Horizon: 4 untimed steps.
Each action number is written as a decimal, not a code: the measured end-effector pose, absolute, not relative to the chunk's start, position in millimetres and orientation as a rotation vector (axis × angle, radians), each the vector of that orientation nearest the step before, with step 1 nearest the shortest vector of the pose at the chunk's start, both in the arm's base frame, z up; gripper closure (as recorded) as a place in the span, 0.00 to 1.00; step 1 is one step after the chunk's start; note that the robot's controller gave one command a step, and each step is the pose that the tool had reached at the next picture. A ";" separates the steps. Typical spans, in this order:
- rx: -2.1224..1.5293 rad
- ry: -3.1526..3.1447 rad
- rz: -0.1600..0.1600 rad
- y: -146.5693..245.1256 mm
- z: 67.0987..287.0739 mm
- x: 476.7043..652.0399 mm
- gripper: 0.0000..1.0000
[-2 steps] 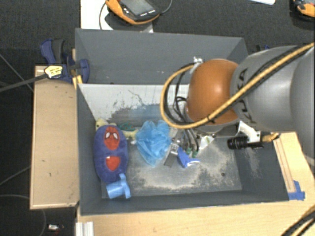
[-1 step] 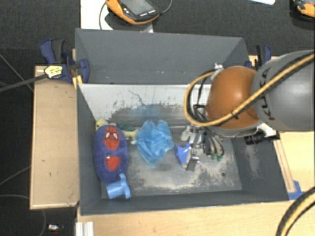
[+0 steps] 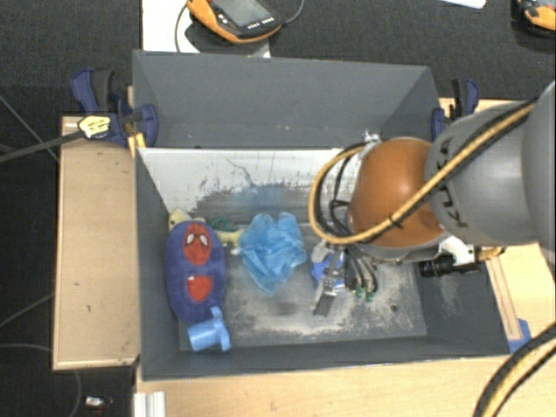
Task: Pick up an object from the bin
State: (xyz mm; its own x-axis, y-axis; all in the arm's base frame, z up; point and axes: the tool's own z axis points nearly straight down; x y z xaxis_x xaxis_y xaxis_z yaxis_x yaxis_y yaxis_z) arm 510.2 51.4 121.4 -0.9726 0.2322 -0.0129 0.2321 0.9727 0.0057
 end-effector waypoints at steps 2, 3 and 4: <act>0.376 3.108 0.007 68.5 170.2 525.0 0.00; 0.404 3.102 0.005 25.0 239.1 543.3 0.00; 0.305 3.111 0.006 72.7 222.7 566.2 0.00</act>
Offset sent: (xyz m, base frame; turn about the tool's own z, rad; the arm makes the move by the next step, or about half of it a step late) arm 0.0081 0.0350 0.0522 -0.0566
